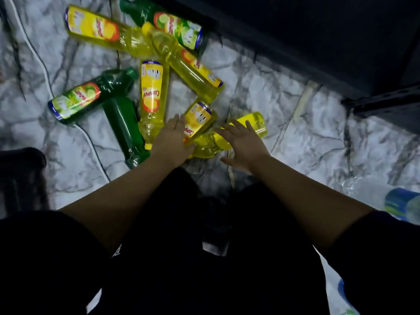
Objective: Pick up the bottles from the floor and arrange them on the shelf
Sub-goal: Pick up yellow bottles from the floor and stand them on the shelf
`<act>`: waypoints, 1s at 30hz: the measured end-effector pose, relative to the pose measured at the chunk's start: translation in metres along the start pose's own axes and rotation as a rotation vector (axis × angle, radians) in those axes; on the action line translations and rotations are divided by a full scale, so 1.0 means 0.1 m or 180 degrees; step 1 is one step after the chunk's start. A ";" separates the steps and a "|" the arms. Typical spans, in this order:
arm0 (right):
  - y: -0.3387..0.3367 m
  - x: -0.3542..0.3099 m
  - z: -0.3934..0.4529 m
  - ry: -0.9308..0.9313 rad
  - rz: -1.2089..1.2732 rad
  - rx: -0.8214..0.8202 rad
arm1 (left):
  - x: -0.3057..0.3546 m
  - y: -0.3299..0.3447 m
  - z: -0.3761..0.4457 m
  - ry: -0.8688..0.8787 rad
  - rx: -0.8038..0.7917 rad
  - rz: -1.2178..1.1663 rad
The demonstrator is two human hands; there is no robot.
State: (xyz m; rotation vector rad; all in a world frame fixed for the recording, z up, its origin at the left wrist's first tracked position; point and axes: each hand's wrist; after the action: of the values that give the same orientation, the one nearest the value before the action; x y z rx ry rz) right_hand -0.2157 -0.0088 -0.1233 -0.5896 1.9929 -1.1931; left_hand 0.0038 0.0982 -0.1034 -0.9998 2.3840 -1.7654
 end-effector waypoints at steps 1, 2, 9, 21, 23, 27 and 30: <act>0.08 0.00 0.03 -0.0045 -0.0130 -0.0046 | 0.00 0.08 0.03 -0.0082 0.0004 -0.0038; 0.14 0.02 0.05 -0.0073 -0.0279 -0.0066 | 0.01 0.15 0.07 -0.0165 0.0010 -0.0076; 0.29 0.30 -0.03 0.0078 -0.0591 0.0368 | 0.11 0.32 0.23 -0.0165 0.0333 -0.0037; 0.07 1.32 -0.96 0.1238 0.0051 0.0467 | 0.70 0.36 0.43 0.0969 -0.0299 0.0406; -0.01 1.42 -1.05 0.1281 0.0200 0.0322 | 0.83 0.35 0.53 0.1141 -0.0435 0.0471; -0.07 1.63 -1.13 0.1390 0.0713 -0.0203 | 1.10 0.34 0.71 0.1446 -0.0638 0.0629; -0.04 1.78 -1.22 0.1620 0.1636 -0.0217 | 1.25 0.35 0.80 0.1750 -0.0612 0.0810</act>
State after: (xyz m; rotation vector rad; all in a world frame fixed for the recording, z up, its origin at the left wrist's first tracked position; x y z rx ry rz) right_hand -0.4229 -0.0665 -0.1450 0.2276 2.4089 -1.0127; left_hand -0.0830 -0.0263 -0.1193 -0.1974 2.8706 -1.9274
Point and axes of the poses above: each hand's wrist, its own z-axis towards the middle knuckle, its own y-axis out of the palm, x = y × z, and after that the axes turned 12 degrees about x, right-handed
